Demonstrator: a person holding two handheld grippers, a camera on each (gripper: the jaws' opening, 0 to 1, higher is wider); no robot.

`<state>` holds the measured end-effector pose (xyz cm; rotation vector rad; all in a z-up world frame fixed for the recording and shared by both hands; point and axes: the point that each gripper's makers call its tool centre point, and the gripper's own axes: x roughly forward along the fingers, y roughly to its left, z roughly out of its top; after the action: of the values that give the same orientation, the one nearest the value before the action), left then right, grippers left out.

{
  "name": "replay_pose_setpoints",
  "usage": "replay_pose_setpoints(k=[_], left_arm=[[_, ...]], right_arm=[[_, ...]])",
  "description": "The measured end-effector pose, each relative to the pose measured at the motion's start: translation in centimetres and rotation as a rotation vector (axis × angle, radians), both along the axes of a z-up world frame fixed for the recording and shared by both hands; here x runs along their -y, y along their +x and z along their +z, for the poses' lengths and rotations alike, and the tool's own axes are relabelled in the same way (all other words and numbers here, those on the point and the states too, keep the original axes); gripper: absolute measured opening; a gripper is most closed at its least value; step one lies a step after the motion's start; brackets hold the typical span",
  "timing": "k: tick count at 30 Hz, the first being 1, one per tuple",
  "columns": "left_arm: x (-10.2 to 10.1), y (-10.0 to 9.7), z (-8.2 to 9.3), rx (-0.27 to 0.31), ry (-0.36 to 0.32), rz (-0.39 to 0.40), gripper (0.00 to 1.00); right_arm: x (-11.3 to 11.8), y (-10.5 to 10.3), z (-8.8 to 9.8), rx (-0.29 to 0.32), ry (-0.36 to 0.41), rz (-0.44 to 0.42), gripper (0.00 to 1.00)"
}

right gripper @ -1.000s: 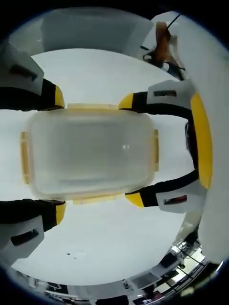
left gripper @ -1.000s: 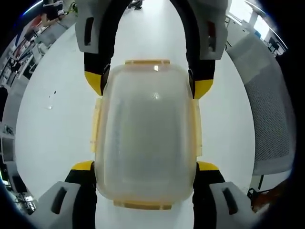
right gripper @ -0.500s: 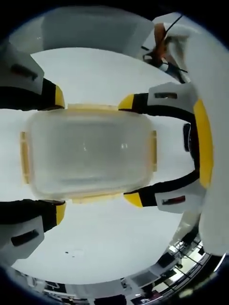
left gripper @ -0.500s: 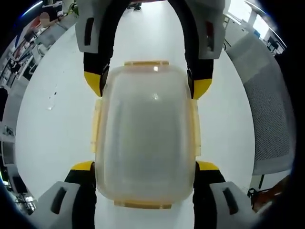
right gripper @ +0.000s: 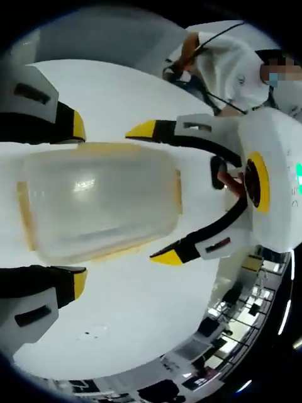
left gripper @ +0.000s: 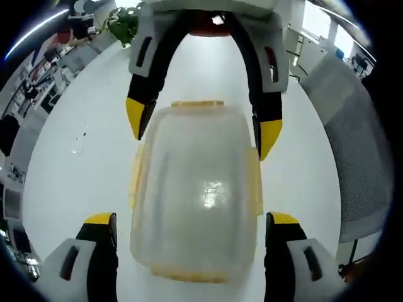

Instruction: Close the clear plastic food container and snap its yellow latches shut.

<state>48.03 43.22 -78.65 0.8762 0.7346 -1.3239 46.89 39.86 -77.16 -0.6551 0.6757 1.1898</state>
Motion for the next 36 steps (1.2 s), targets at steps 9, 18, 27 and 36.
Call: replay_pose_setpoints(k=[9,18,27,36], left_arm=[[-0.2,0.2,1.4,0.043,-0.293,0.191,0.98],[-1.2,0.4,3.2,0.102,-0.529,0.403,0.98],[-2.0,-0.1,3.2,0.169,-0.613,0.54,0.96],[-2.1,-0.6,4.2,0.176,-0.645,0.577,0.92]], right_arm=[[0.3,0.0,1.1,0.044,0.229,-0.19,0.81],[1.2,0.7,2.6,0.181,0.378,-0.397,0.81],[1.6,0.4,3.1,0.236,0.476,-0.549,0.79],[2.9,-0.3,3.8,0.243,0.485,-0.6,0.74]])
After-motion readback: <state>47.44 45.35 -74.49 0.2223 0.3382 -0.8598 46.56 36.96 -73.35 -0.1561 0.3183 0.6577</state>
